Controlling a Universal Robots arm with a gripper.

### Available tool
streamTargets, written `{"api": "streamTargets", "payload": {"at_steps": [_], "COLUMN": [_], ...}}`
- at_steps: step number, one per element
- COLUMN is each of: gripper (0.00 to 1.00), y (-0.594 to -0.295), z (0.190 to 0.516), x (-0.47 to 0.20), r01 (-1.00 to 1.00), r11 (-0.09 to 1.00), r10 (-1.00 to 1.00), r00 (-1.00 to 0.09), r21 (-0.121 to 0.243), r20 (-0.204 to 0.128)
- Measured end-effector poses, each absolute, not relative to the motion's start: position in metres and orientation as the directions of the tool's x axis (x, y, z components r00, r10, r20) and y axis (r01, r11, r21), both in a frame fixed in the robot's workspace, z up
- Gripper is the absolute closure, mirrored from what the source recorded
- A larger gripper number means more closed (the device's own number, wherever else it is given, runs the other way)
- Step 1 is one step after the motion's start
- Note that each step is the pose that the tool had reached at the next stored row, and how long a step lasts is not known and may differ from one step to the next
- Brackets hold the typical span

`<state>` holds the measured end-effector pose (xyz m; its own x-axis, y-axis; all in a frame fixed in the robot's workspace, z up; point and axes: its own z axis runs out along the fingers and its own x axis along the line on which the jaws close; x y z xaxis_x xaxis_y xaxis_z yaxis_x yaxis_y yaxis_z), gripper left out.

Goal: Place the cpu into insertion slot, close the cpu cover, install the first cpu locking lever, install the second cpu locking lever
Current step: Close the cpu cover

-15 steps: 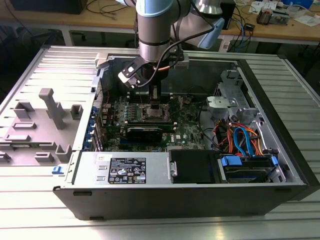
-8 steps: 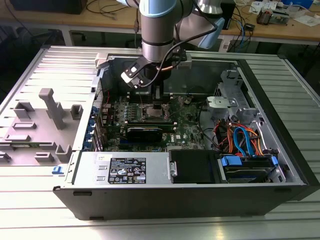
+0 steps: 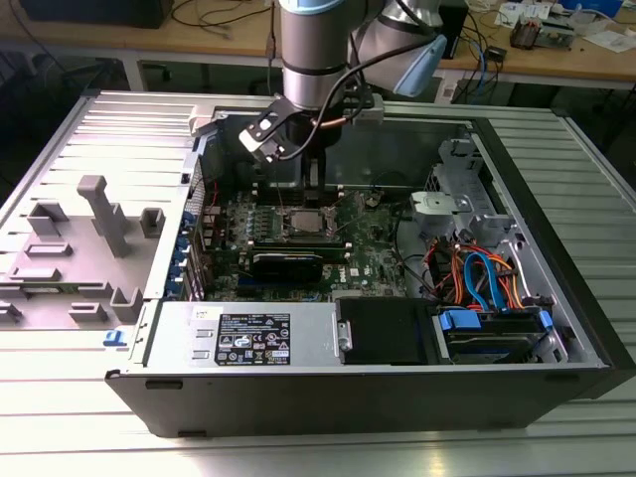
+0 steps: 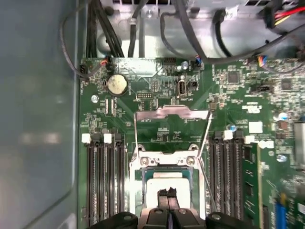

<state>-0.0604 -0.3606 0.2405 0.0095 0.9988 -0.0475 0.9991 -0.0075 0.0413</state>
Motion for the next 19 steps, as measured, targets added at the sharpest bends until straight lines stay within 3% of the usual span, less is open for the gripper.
{"api": "streamTargets", "payload": {"at_steps": [9,15,19], "gripper": [0.89,0.89,0.89], "y": [-0.361,-0.361,-0.361], "z": [0.241,0.266,0.264], "x": [-0.038,-0.038,-0.024], "r01": [1.000,1.000,1.000], "r11": [-0.007,-0.006,0.001], "r10": [0.999,0.999,0.999], "r00": [0.008,0.007,-0.001], "r21": [0.021,0.013,0.008], "r20": [-0.048,-0.048,-0.051]}}
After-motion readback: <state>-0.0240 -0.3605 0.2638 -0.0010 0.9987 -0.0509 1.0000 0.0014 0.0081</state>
